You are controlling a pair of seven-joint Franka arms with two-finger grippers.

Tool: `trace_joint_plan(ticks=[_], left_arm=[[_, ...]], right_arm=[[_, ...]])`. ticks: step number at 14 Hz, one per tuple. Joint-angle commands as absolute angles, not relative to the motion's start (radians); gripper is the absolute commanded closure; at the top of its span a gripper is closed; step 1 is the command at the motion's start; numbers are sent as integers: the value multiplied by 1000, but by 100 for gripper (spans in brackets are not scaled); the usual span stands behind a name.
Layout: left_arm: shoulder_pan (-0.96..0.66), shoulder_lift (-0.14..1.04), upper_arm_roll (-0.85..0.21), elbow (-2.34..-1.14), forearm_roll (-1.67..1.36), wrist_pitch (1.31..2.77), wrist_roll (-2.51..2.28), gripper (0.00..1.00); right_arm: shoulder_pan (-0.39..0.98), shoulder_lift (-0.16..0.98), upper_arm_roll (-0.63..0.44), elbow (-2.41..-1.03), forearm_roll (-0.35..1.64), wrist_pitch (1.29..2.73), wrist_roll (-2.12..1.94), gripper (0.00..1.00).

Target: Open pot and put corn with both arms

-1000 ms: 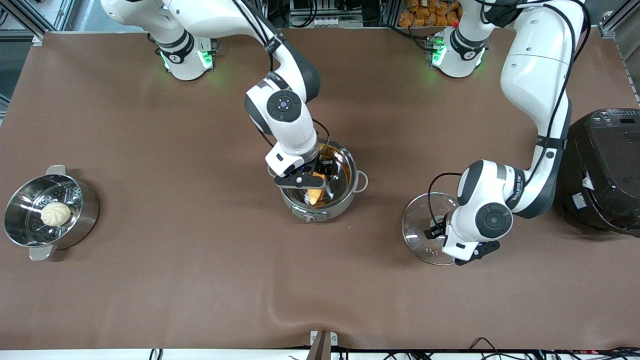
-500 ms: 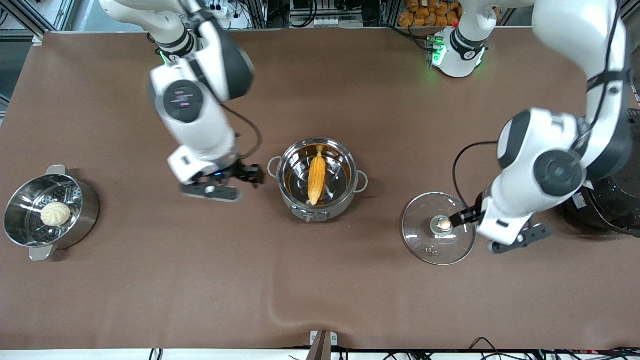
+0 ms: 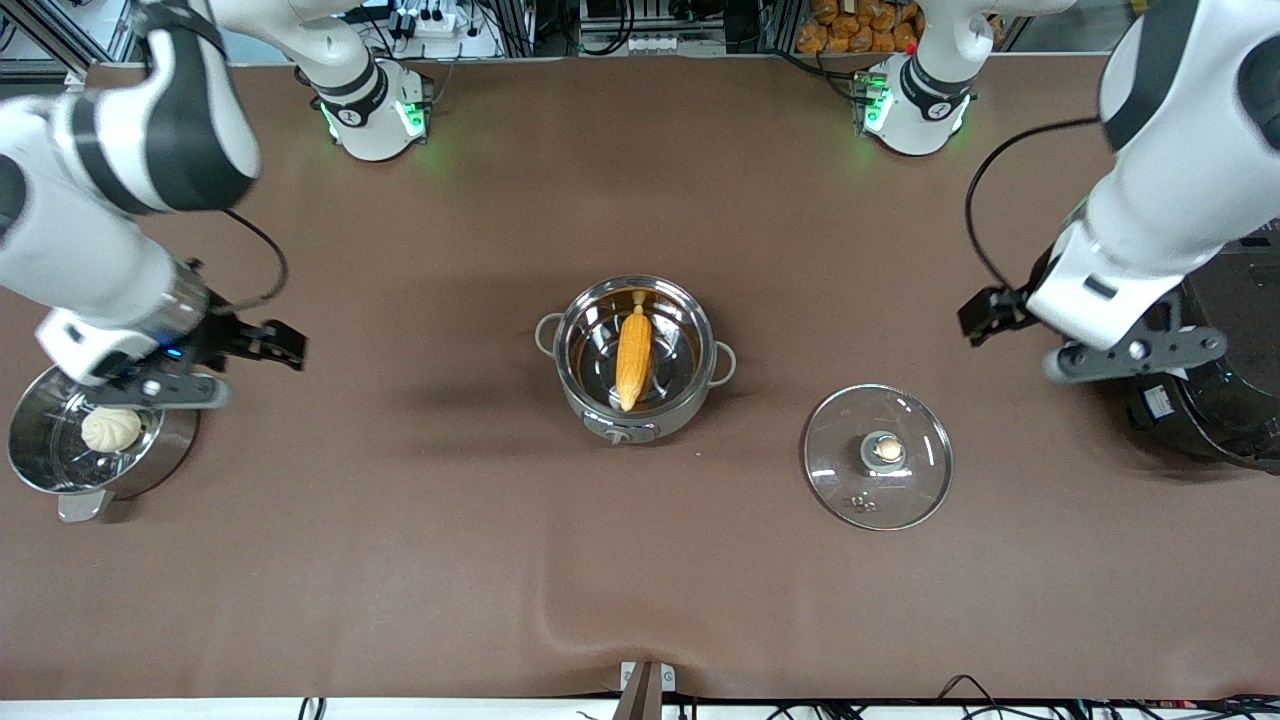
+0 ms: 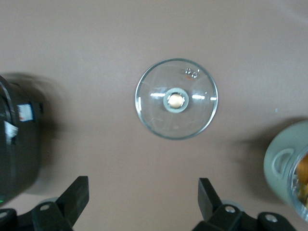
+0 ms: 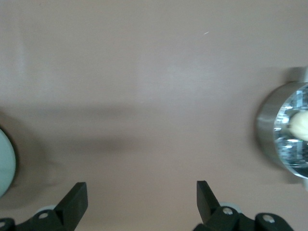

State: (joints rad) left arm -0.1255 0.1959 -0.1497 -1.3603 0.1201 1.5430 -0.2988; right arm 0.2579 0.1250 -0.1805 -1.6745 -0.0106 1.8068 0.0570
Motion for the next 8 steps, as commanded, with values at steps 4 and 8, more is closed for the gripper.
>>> trace_joint_plan(ticks=[4, 8], left_arm=[[-41, 100, -91, -1391, -9, 1491, -14, 0], [-54, -21, -83, -1442, -8, 1369, 35, 0]], right_arm=[[121, -31, -158, -1717, -31, 1707, -90, 0], [78, -34, -158, -1662, -26, 1632, -120, 0]])
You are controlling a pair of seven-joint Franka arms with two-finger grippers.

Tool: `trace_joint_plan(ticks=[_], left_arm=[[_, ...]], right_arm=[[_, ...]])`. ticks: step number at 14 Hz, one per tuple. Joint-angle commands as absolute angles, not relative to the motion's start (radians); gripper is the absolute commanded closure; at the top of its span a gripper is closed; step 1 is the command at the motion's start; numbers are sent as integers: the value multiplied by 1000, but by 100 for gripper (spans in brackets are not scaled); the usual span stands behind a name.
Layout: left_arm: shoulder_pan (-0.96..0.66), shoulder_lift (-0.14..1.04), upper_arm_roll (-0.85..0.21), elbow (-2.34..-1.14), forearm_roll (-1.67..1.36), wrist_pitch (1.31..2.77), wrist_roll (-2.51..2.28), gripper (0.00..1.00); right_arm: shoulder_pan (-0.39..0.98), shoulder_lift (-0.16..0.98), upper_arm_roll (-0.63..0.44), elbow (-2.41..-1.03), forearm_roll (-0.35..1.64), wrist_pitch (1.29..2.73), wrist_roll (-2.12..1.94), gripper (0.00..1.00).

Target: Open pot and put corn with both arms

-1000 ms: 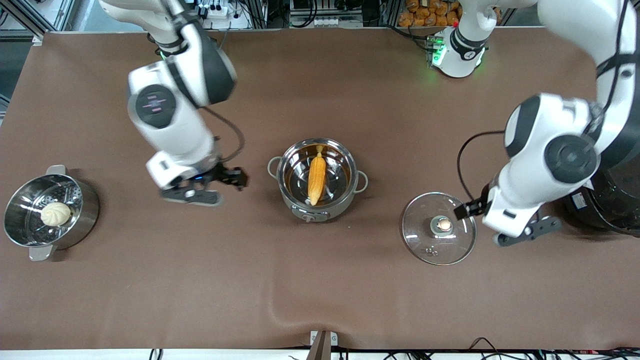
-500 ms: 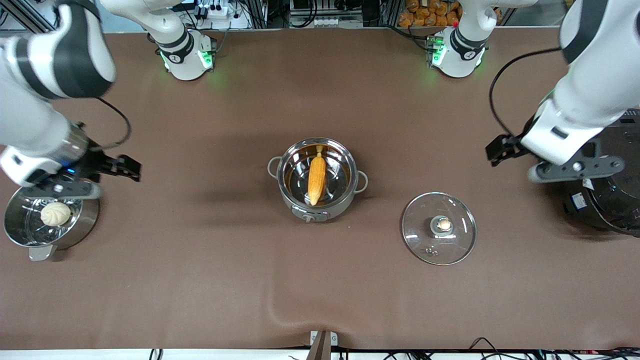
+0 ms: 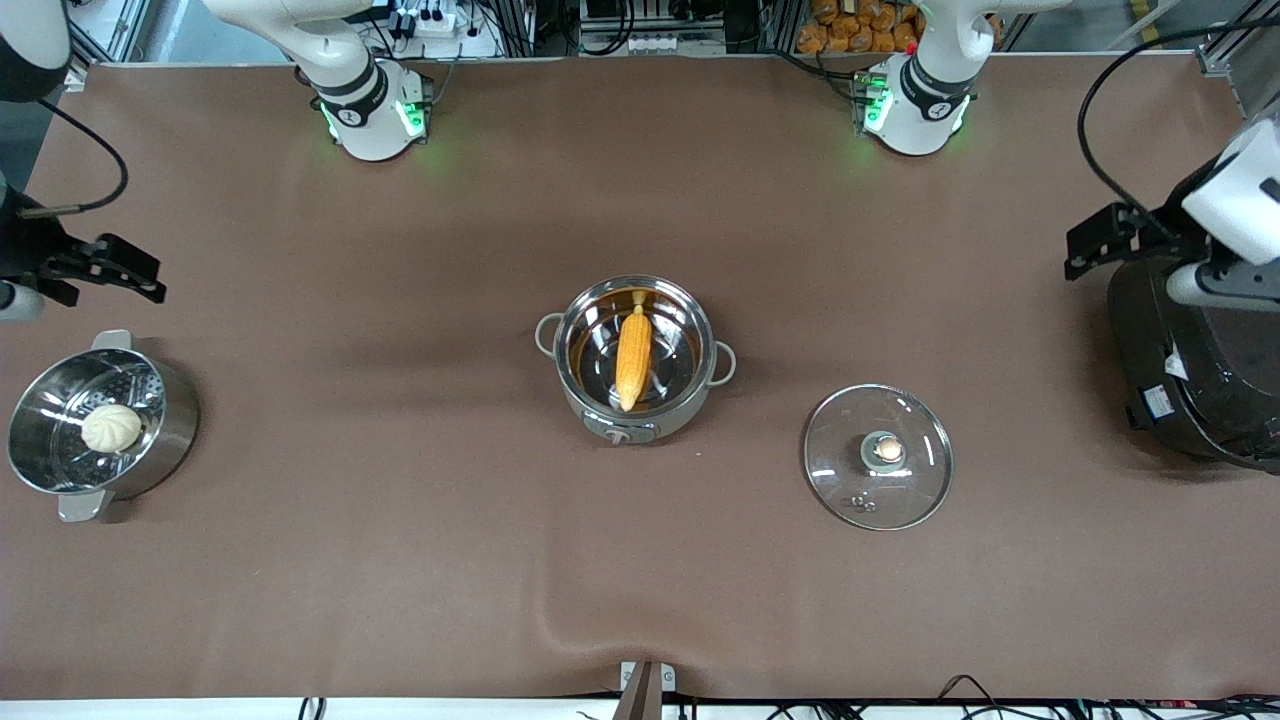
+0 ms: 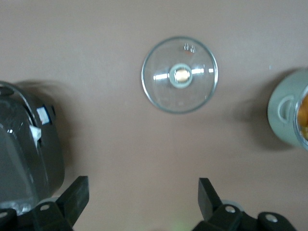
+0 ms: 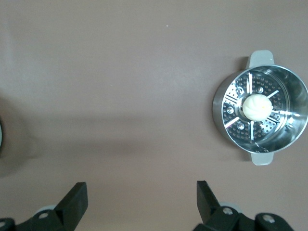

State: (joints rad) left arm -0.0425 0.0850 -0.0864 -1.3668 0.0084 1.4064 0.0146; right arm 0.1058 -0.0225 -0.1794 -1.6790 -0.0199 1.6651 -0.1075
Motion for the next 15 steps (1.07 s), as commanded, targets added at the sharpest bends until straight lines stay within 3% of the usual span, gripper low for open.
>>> trace_joint_plan(ticks=[1, 15], left_arm=[[-73, -53, -81, -1481, -8, 1365, 23, 0], [-69, -61, -89, -1490, -9, 1365, 18, 0]], right_arm=[[75, -34, -156, -1661, -18, 1629, -111, 0], [86, -23, -150, -1640, -18, 1652, -69, 0]])
